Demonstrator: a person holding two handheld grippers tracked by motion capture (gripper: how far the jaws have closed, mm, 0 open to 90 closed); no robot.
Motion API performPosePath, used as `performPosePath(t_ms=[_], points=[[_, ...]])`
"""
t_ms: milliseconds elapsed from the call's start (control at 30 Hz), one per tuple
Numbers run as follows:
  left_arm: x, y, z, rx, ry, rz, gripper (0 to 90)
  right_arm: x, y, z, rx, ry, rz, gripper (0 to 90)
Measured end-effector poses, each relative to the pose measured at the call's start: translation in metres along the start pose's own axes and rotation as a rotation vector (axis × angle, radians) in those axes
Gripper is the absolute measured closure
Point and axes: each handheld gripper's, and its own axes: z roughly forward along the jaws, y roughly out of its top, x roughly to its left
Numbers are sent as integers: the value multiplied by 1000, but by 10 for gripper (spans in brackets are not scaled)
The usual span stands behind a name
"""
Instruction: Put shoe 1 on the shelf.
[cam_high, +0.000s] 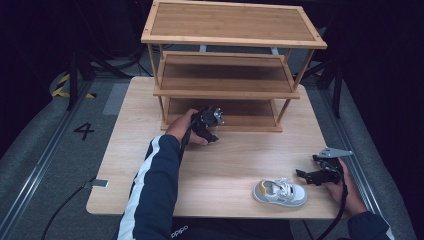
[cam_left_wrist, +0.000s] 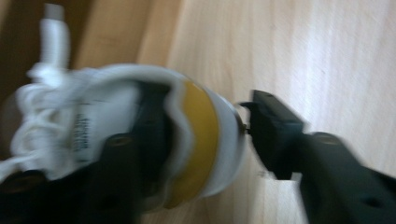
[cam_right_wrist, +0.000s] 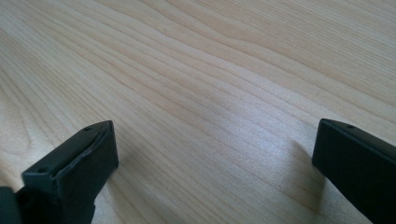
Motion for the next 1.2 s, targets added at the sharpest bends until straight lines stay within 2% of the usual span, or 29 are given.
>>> performPosePath(t_ms=[33,100,133,167,200,233,300,333,367,500,533,567,600,633,667,700,833,867,900,967,1000,1033,1067,1100,1133,1200], points=[[-1,-1,-5,-22,25,1,388,0,0,0,0,1,-1,5],[-4,-5,-14,-82,59,-34,369,0,0,0,0,2,-2,5],[-4,-5,-14,-82,59,-34,334,0,0,0,0,2,-2,5],[-9,-11,-22,-141,70,-75,328,0,0,0,0,2,-2,5],[-11,-13,-25,-147,93,-81,319,0,0,0,0,2,-2,5],[-16,-17,-30,-175,124,-99,291,0,0,0,0,2,-2,5],[-23,-23,-34,-220,132,-129,295,0,0,0,0,2,-2,5],[-26,-26,-37,-228,154,-137,277,0,0,0,0,2,-2,5],[-31,-31,-39,-247,174,-157,262,0,0,0,0,2,-2,5],[-42,-50,-36,-339,200,-282,220,0,0,0,1,3,-1,5],[-42,-50,-36,-339,200,-282,212,0,0,0,1,3,-1,5],[-44,-56,-33,-357,191,-315,212,0,0,0,1,3,-1,5],[-45,-62,-23,-369,177,-374,195,0,0,0,1,3,-1,5],[-46,-64,-17,-372,163,-401,191,0,0,0,1,3,-1,5],[-46,-64,-17,-372,163,-401,181,0,0,0,1,3,-1,5],[-47,-66,-9,-361,147,-415,181,0,0,0,1,3,-1,5],[-51,-65,13,-304,143,-428,174,0,0,0,1,3,-1,5],[-52,-63,17,-306,174,-437,147,0,0,0,1,3,-1,5],[-51,-63,18,-315,184,-449,150,0,0,0,1,4,-2,5],[-47,-63,20,-339,213,-486,195,-1,0,0,1,6,-4,5],[-46,-63,21,-333,219,-486,209,-1,0,0,0,6,-6,5],[-45,-63,24,-341,238,-514,224,-1,0,0,1,6,-4,5],[-44,-63,24,-331,247,-518,267,-1,0,0,0,6,-5,5],[-42,-64,26,-351,238,-526,265,-1,0,0,0,6,-5,5],[-39,-65,25,-345,228,-518,256,-1,0,0,-1,5,-6,5],[-33,-62,24,-374,204,-543,245,0,0,0,0,6,-5,5]])
